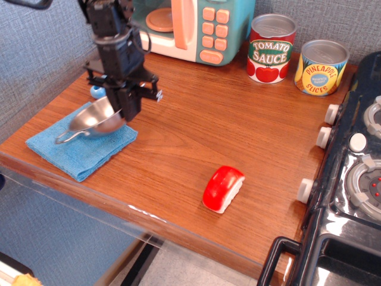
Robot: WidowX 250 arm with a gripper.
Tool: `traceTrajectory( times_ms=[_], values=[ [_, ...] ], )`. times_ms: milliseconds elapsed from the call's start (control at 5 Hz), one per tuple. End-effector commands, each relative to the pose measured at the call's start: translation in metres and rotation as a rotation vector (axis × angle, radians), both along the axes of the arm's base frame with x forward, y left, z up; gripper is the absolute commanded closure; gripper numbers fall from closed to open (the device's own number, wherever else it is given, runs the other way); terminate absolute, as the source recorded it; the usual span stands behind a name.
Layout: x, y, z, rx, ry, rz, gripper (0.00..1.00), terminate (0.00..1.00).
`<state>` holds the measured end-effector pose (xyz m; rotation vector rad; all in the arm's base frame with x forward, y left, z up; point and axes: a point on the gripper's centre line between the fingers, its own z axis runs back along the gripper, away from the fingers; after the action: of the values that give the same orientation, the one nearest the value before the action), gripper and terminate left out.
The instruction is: Move the bowl just below the two cans
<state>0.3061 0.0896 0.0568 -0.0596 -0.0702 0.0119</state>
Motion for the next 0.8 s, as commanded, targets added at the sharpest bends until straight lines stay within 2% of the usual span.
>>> traceTrajectory(
  times_ms=[0,200,600],
  values=[
    [0.050,-0.044,0.041,0.022,-0.165,-0.159,1.00,0.00],
    [0.073,-0.075,0.032,-0.003,-0.159,-0.250,1.00,0.00],
    [0.084,-0.120,0.017,-0.022,-0.136,-0.407,1.00,0.00]
  ],
)
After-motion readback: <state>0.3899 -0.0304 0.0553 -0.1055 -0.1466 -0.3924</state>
